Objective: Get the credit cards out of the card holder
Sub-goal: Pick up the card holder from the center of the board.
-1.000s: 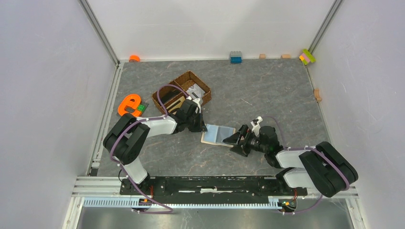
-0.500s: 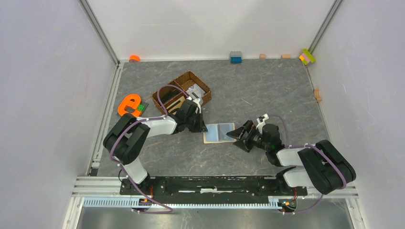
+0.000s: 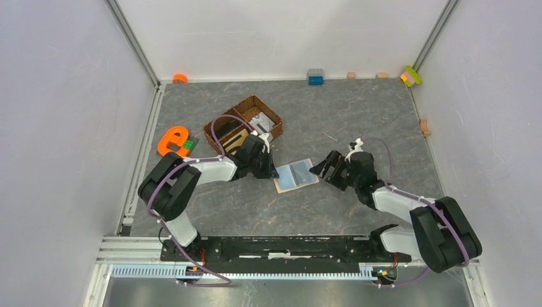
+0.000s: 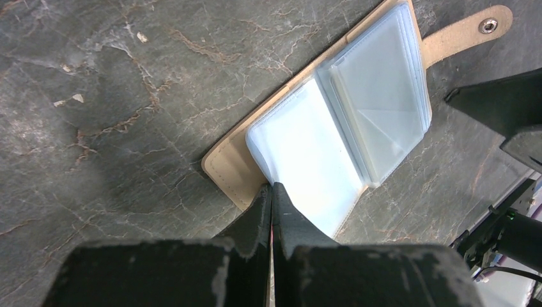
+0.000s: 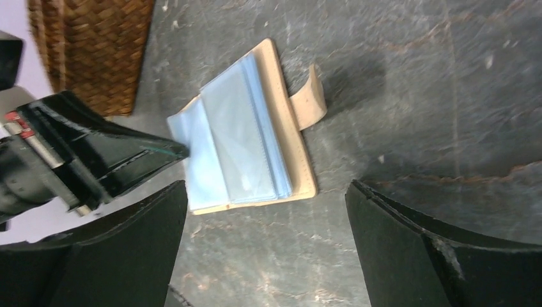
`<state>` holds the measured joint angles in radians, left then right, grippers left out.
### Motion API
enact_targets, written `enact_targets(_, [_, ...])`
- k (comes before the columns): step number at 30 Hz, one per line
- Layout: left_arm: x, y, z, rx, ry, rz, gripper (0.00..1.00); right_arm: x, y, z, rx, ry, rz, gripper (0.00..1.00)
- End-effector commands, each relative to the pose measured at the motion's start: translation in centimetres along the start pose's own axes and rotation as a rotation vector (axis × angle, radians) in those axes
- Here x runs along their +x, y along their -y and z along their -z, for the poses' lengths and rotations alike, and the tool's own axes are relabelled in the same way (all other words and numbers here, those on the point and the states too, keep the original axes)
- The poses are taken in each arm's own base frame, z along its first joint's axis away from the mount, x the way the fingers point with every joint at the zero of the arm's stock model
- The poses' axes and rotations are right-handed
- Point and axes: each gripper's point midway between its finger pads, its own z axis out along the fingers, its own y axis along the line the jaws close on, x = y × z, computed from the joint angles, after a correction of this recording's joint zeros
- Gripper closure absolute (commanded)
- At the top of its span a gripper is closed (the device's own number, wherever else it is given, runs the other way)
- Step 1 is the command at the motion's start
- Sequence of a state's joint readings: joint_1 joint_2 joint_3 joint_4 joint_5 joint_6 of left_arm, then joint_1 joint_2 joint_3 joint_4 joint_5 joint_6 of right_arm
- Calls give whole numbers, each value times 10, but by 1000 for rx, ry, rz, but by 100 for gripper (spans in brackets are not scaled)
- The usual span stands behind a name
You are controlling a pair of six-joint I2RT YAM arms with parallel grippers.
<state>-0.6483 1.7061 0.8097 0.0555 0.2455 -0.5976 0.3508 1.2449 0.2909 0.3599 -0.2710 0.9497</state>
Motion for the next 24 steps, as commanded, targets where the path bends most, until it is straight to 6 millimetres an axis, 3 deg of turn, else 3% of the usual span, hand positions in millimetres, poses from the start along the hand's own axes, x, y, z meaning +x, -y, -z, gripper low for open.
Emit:
enact_targets(1, [12,-5,2,-26,-32,14,97,-12,30,1,192,-11,149,2])
enact_targets(4, [11,-4,3,-24,-28,12,97,-10,28,-5,171,-33,152,2])
enact_targets(7, [11,-4,3,-22,-28,11,97,5,24,-14,131,-134,146,2])
enact_targets(13, [12,-5,1,-26,-35,9,97,29,-4,-21,-48,-254,146,2])
enact_targets(20, [16,-7,-4,-24,-57,13,97,25,11,-27,17,-215,178,20])
enact_targets(24, [17,-5,-5,-19,-65,10,98,42,-6,-27,-116,-276,130,25])
